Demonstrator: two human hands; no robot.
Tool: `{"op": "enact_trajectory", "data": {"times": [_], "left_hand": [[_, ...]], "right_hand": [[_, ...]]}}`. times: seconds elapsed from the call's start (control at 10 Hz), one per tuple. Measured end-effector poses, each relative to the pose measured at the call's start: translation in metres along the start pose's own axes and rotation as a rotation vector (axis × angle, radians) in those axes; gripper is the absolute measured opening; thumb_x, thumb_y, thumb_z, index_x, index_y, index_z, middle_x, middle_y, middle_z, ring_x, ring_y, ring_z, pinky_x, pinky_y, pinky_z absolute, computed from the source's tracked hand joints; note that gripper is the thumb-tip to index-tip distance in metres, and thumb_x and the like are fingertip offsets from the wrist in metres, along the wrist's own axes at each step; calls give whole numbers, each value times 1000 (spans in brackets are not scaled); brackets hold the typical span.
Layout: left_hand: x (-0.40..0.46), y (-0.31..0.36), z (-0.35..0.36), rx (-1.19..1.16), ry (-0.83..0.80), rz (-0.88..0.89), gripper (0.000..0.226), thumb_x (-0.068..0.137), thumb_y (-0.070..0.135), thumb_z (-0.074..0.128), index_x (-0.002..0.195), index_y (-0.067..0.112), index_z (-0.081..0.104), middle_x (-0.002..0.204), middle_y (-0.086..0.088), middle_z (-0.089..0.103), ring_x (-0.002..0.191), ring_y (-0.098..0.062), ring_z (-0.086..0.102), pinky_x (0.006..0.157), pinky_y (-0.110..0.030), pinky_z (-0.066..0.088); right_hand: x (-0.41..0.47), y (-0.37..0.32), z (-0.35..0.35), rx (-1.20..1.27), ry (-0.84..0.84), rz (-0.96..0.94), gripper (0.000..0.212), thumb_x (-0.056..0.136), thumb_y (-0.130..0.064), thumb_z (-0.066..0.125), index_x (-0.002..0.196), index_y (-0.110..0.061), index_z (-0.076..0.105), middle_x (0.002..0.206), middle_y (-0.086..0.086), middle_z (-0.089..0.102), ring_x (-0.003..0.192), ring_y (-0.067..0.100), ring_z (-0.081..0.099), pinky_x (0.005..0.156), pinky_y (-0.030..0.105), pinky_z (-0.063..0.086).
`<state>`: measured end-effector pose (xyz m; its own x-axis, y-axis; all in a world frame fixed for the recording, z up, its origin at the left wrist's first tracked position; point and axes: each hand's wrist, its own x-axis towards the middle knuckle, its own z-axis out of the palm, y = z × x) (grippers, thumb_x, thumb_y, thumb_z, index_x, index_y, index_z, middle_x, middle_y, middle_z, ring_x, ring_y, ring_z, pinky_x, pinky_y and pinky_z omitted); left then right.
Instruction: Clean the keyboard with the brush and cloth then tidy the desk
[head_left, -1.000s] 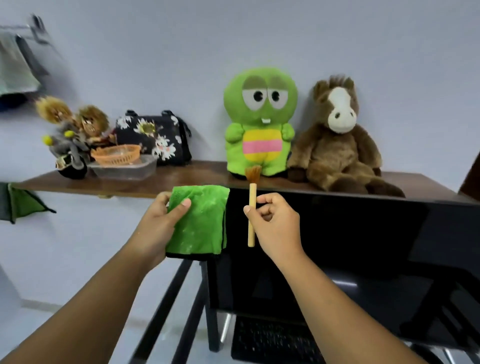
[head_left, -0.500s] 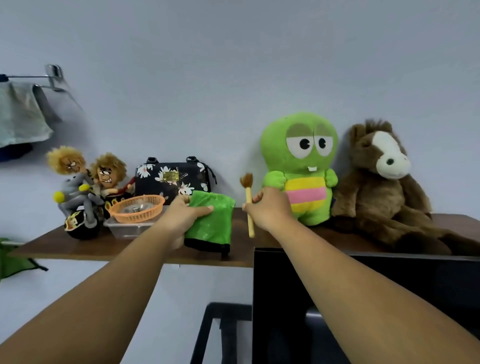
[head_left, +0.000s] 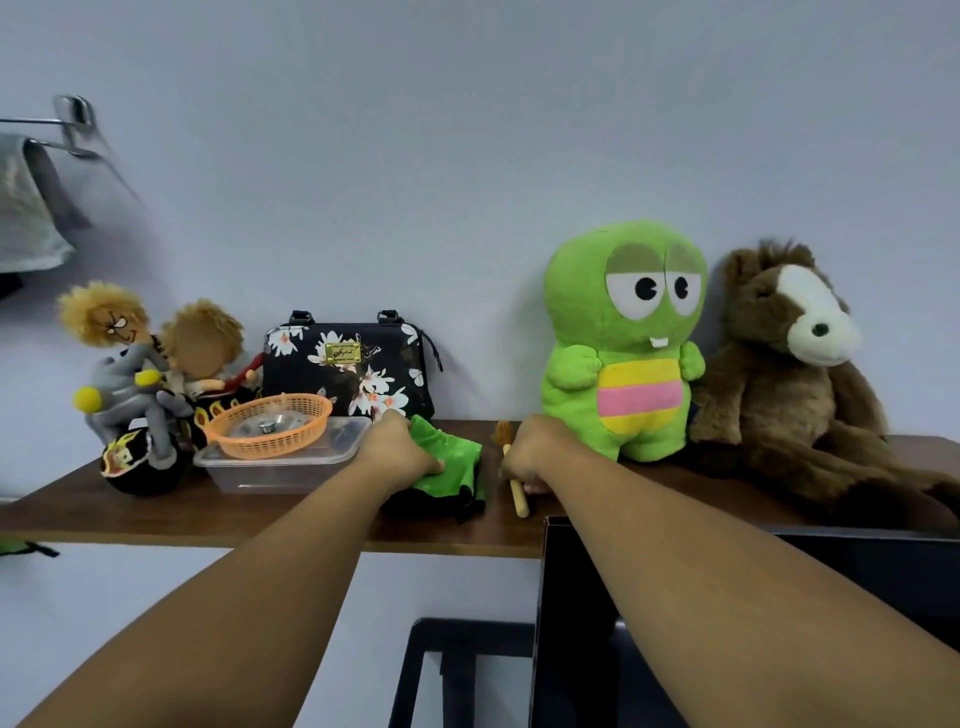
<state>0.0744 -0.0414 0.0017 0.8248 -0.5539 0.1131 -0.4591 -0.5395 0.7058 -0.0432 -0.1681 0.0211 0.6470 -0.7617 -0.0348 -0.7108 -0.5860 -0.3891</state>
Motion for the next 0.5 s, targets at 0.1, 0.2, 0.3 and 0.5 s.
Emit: {"op": "enact_trajectory", "data": {"times": [0.1,0.2,0.3,0.5], "left_hand": [[-2,3,0,186,9,12,76,72,33,82,131,7,41,125,-11,56,113,-28,54,90,-36,49],[-2,2,1,292,15,30,77,74,39,78,133,7,42,126,-12,55,112,-27,55,89,-35,50],[-4,3,0,389,-16,99,72,78,45,71,137,12,44,135,-10,51,119,-26,51,96,-37,47],[-22,15,-7,368,-41,191,61,94,40,51,147,13,34,151,-9,38,137,-26,37,111,-38,33]], "right_hand": [[-2,-4,1,-34,-60,16,13,86,-17,63,80,-7,68,54,5,62,50,19,62,67,32,59],[-8,-5,-3,-33,-84,3,22,89,-18,59,69,-9,60,48,6,60,59,23,63,73,35,59],[-15,-3,-8,-9,-101,-33,32,95,-23,49,68,-8,57,55,10,64,68,27,64,79,37,58],[-29,12,-29,85,6,-126,38,94,-40,53,84,-4,63,99,18,65,92,34,66,66,31,49]]}}
